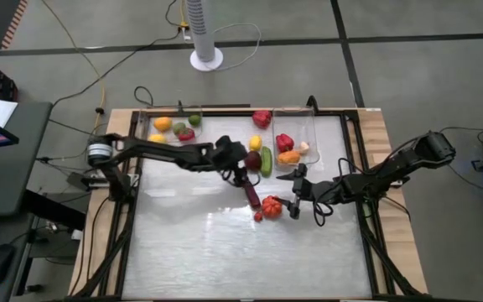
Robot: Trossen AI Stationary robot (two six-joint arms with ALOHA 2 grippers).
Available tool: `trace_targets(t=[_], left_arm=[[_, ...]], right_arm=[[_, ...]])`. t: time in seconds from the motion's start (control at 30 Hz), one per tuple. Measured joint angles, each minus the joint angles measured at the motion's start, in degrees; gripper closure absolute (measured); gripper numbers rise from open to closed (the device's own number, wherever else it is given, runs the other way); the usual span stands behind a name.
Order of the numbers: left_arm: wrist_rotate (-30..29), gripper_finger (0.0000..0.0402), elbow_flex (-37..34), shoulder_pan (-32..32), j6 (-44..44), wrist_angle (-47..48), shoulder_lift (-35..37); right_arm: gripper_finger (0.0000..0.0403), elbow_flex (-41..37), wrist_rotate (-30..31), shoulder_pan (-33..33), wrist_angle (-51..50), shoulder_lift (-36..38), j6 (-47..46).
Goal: Sort produce into baskets
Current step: Put the dark red apple into the left transparent bin
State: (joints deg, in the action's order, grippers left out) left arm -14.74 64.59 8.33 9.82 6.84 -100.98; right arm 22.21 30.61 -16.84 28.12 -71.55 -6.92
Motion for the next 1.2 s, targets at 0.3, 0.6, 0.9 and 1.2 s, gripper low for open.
trace_targets(t=[0.3, 0.6, 0.9, 1.2], left_arm=[[0.41, 0.0086, 3.66, 1.61, 0.18, -3.58, -7.36], [1.05, 0.0072, 3.99, 2.86, 0.56, -8.93, -13.2], [0.45, 0.0082, 3.77, 2.5, -1.77, -12.12, -13.6], [0.33, 0.018, 3.75, 1.8, -2.89, -12.16, -13.58]], right_arm=[[0.0031, -0.02, 0.31, -0.42, -0.93, 0.0, -0.17], [0.0031, -0.02, 0.33, -0.4, -0.14, 0.0, -0.21], [0.0031, -0.02, 0.33, -0.37, -0.63, -0.01, -0.15], [0.0031, -0.02, 0.42, -0.37, -0.64, -0.01, -0.13]])
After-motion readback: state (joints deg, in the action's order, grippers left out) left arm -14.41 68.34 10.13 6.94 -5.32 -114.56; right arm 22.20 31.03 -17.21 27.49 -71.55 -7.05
